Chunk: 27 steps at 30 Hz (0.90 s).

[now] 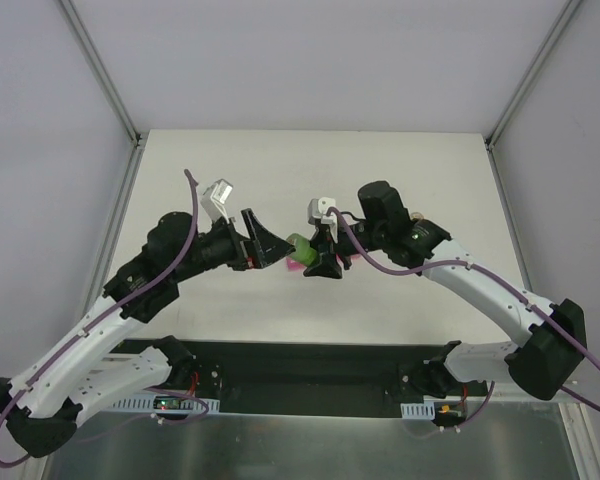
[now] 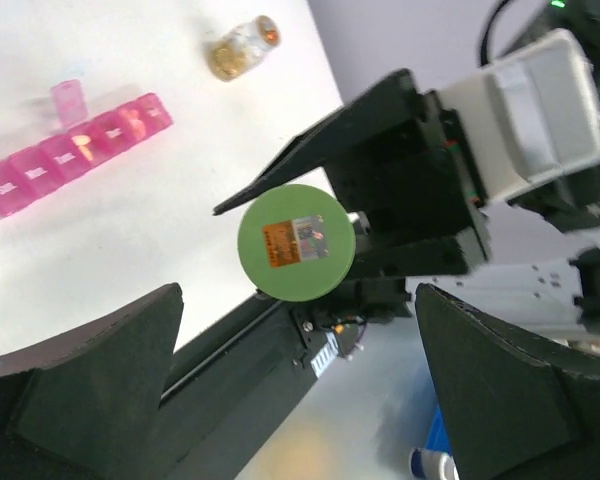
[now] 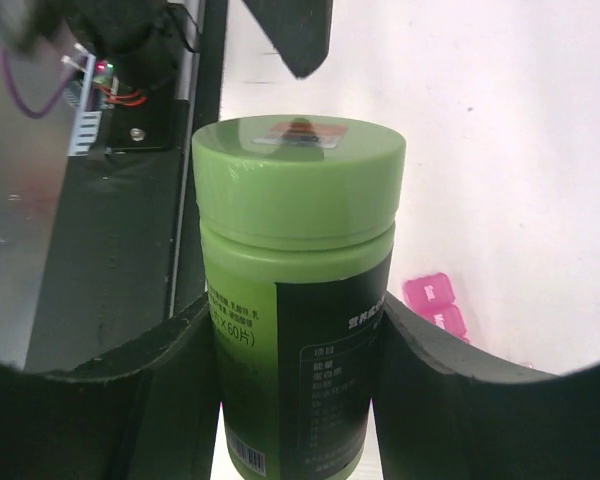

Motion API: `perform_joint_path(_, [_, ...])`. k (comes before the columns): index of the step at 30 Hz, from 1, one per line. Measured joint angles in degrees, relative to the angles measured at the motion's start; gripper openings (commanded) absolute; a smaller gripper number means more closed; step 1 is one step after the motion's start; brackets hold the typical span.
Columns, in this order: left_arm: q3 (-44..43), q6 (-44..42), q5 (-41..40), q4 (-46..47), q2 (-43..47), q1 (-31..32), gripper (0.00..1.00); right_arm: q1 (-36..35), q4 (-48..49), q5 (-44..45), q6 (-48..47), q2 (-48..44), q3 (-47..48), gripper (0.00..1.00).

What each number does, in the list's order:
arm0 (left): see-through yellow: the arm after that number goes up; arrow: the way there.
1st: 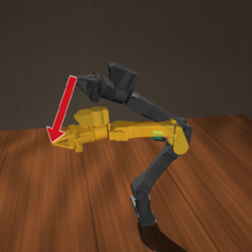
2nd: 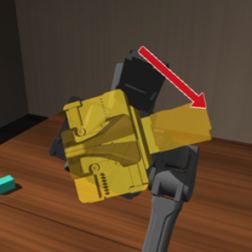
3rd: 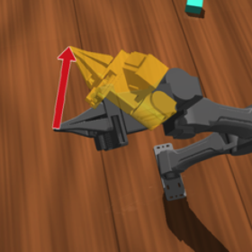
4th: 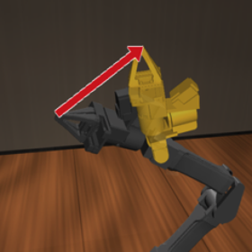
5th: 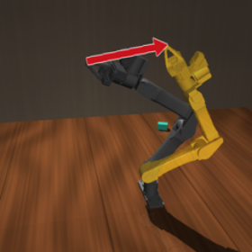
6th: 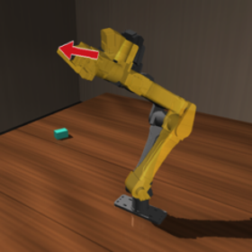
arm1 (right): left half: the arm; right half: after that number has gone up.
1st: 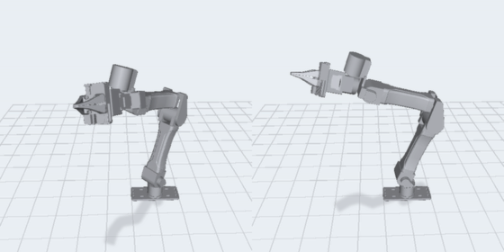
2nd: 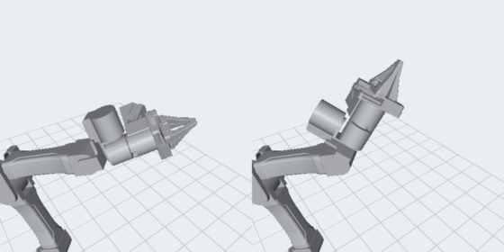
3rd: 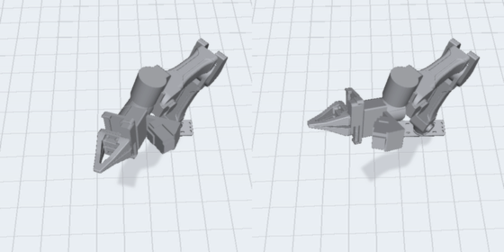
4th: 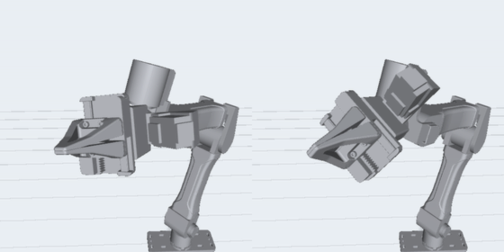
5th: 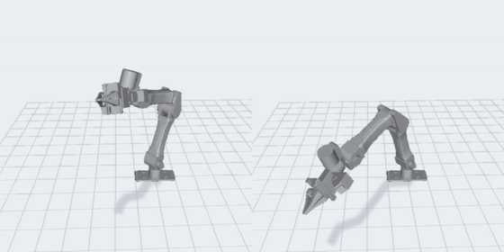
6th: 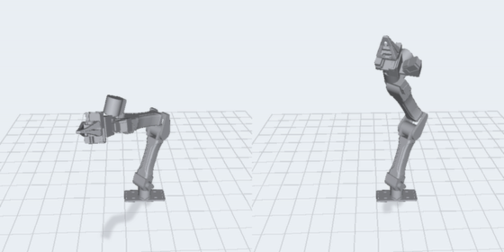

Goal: Sort the pills into containers

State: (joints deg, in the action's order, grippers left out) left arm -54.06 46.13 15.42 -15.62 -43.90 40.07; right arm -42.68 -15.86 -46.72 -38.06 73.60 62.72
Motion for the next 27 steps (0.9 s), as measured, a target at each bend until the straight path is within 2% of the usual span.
perform_joint_path(5, [0.5, 3.43, -8.24, 0.48, -3.65, 3.17, 0.97, -0.59, 0.0, 4.63, -0.5, 0.02, 0.0, 0.08])
perform_joint_path(12, [0.26, 5.38, -11.58, 1.6, -7.58, 3.58, 0.9, -1.05, 0.0, 7.04, -0.61, 0.02, 0.0, 0.08])
perform_joint_path(16, [0.2, 5.9, -11.91, 1.9, -8.04, 3.87, 0.79, -1.2, 0.0, 7.23, -0.61, 0.07, 0.0, 0.08])
perform_joint_path(22, [-0.17, 6.03, -11.41, 2.86, -8.96, 3.87, 0.54, -1.42, -0.28, 7.45, -0.59, 0.22, 0.0, 0.08])
perform_joint_path(26, [-0.46, 6.14, -10.25, 3.43, -9.35, 3.87, 0.57, -1.42, -0.48, 7.52, -0.57, 0.39, 0.0, 0.08])
perform_joint_path(27, [-0.46, 6.14, -9.9, 3.37, -9.38, 3.87, 0.63, -1.44, -0.48, 7.5, -0.57, 0.44, 0.02, 0.08])
